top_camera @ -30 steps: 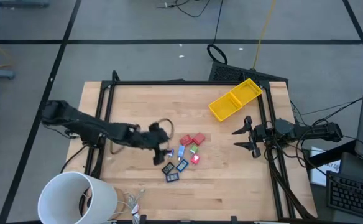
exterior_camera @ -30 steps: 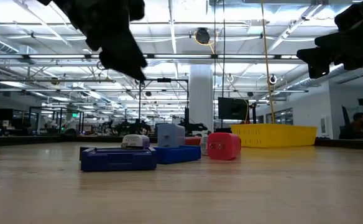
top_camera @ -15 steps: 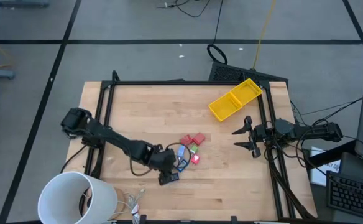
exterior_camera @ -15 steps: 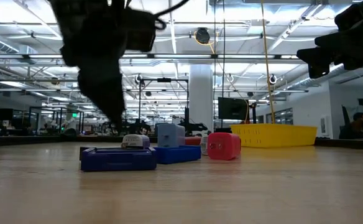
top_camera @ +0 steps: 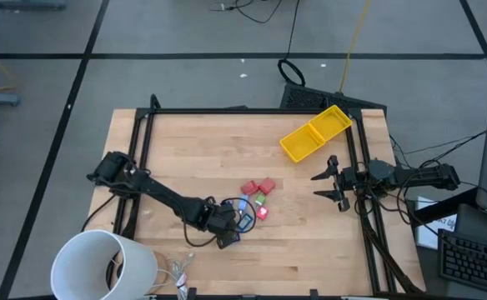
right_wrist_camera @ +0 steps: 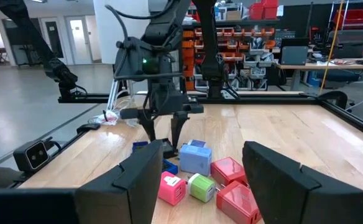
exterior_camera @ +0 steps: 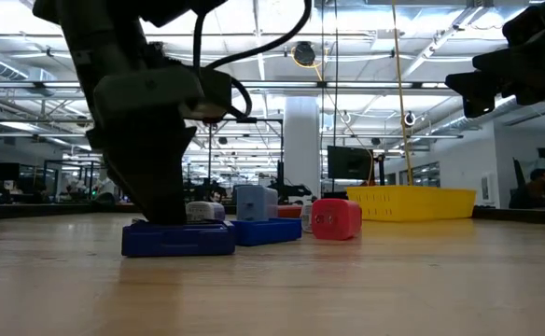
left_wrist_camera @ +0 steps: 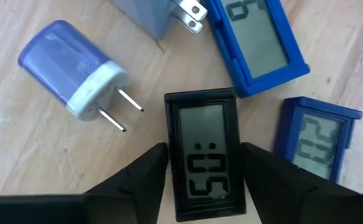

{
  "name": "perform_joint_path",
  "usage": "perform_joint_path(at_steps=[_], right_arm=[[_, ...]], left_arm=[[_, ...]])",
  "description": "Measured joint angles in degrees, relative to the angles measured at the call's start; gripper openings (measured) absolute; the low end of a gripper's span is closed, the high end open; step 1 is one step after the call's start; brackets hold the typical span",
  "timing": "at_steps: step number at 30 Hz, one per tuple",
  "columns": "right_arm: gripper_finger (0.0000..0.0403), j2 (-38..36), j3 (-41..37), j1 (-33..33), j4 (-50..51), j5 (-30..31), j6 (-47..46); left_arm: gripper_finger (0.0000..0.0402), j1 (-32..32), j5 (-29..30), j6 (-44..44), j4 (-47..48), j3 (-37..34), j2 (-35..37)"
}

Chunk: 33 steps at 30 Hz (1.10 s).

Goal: Pick & Place Office items
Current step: Put the black digital clock into the right yellow bin

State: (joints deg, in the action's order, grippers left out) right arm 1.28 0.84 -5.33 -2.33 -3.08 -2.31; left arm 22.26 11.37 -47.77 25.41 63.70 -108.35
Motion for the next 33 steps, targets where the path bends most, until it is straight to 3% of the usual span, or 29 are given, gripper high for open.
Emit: perform_joint_path(at_steps=[12, 21, 26, 30, 33], right_arm=[[0.0210, 0.0, 0.0, 0.0, 0.0, 0.0, 0.0], [0.0210, 0.0, 0.0, 0.0, 0.0, 0.0, 0.0], [0.0210, 0.0, 0.0, 0.0, 0.0, 0.0, 0.0], [0.0210, 0.0, 0.0, 0.0, 0.0, 0.0, 0.0], [0.0210, 0.0, 0.0, 0.0, 0.0, 0.0, 0.0]], left_arm=[[0.0147, 0.0, 2.3, 2.2, -0.5, 0.0, -0.2], [0.0157, -0.2, 4.2, 6.8, 0.6, 2.4, 4.0], [0.0145, -0.4, 12.0, 16.9, -3.1, 3.3, 9.4], [0.0152, -0.5, 21.3, 30.4, -11.6, 3.5, 12.5], [0.0161, -0.6, 25.1, 42.1, -18.6, 3.5, 12.7]])
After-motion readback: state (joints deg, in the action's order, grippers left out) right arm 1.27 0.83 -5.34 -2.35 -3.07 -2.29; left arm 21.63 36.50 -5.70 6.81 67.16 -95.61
